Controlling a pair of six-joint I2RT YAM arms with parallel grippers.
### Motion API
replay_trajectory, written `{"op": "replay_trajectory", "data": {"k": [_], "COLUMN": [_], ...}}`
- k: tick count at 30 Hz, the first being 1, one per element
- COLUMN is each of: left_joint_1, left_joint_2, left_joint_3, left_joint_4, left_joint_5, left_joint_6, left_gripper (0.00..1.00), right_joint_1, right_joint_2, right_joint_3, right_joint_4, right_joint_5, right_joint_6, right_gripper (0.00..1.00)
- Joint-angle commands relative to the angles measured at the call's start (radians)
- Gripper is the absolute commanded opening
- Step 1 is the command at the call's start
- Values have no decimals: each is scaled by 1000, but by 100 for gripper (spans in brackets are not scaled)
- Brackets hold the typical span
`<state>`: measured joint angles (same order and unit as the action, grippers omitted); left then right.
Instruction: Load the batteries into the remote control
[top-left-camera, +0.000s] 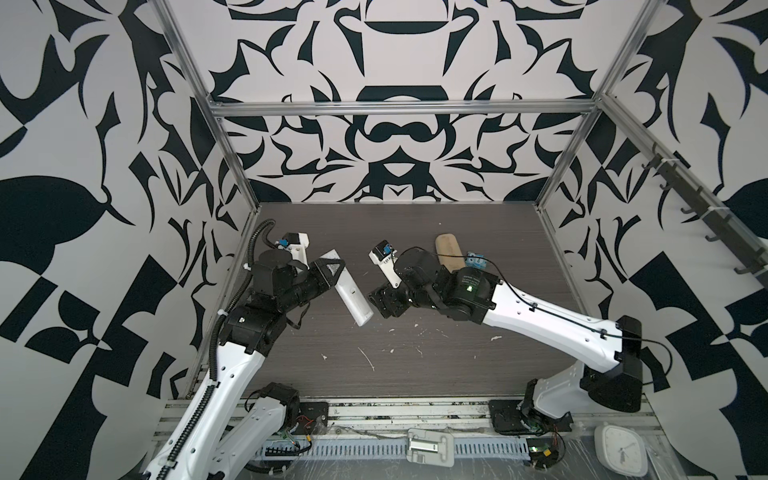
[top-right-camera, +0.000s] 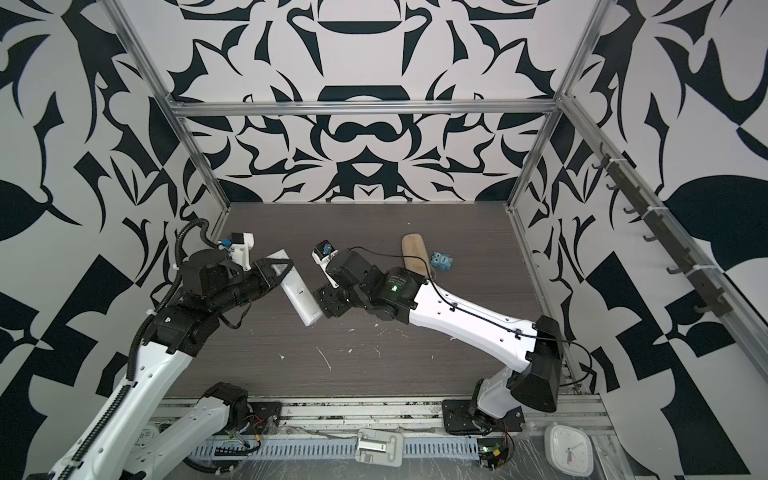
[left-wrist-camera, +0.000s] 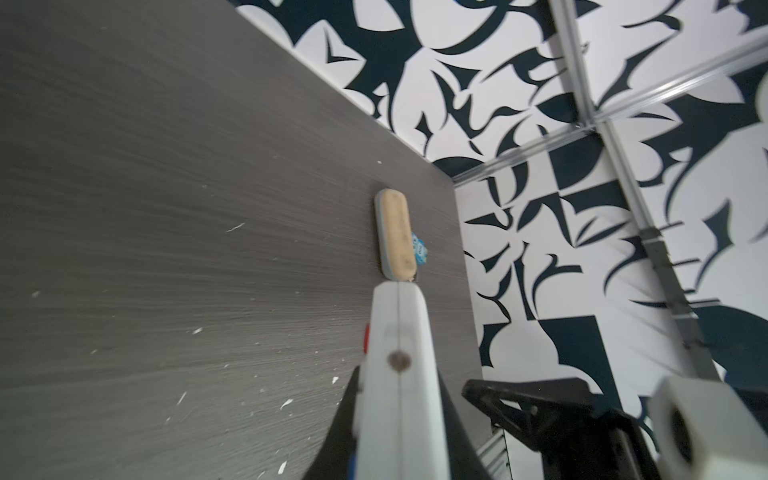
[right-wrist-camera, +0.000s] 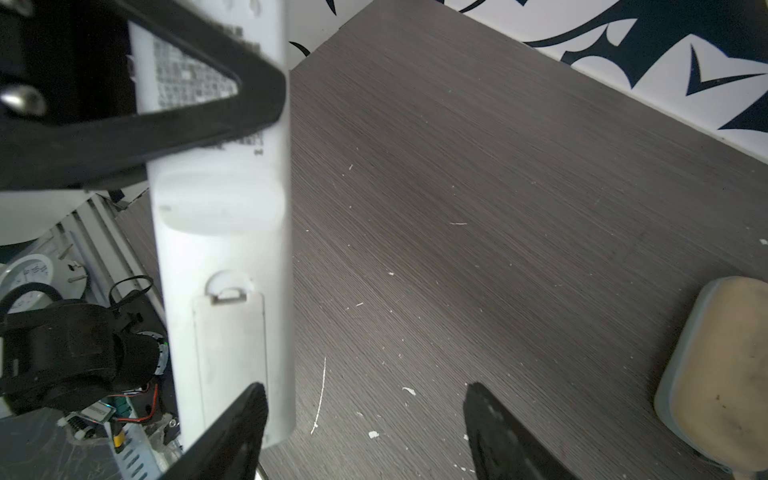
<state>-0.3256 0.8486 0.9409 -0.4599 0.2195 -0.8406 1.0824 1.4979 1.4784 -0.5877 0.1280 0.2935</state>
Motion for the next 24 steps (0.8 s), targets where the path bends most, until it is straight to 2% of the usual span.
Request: {"op": "replay_trajectory", "data": {"k": [1, 8, 11, 17, 24], "left_joint_1": [2, 1, 2, 0, 0], "left_joint_2": [56, 270, 318, 413, 488], "left_joint_3": [81, 312, 369, 489, 554], "left_joint_4": [-166, -483, -543, -636, -657], "left_joint_5": [-138, -275, -309, -314, -291], "left_joint_6": [-49, -190, -263, -311, -352], "left_gripper": [0, 0, 0, 0, 0], "right_joint_1": [5, 4, 5, 5, 5], "right_joint_2": [-42, -22, -21, -11, 31], "right_joint_3": [7, 11, 8, -6, 6], "right_joint_4": [21, 40, 63, 145, 191], "right_joint_5": [52, 36, 29, -28, -109], "right_joint_6": [7, -4, -10, -52, -74], "right_gripper": [79, 80, 80, 80, 81]}}
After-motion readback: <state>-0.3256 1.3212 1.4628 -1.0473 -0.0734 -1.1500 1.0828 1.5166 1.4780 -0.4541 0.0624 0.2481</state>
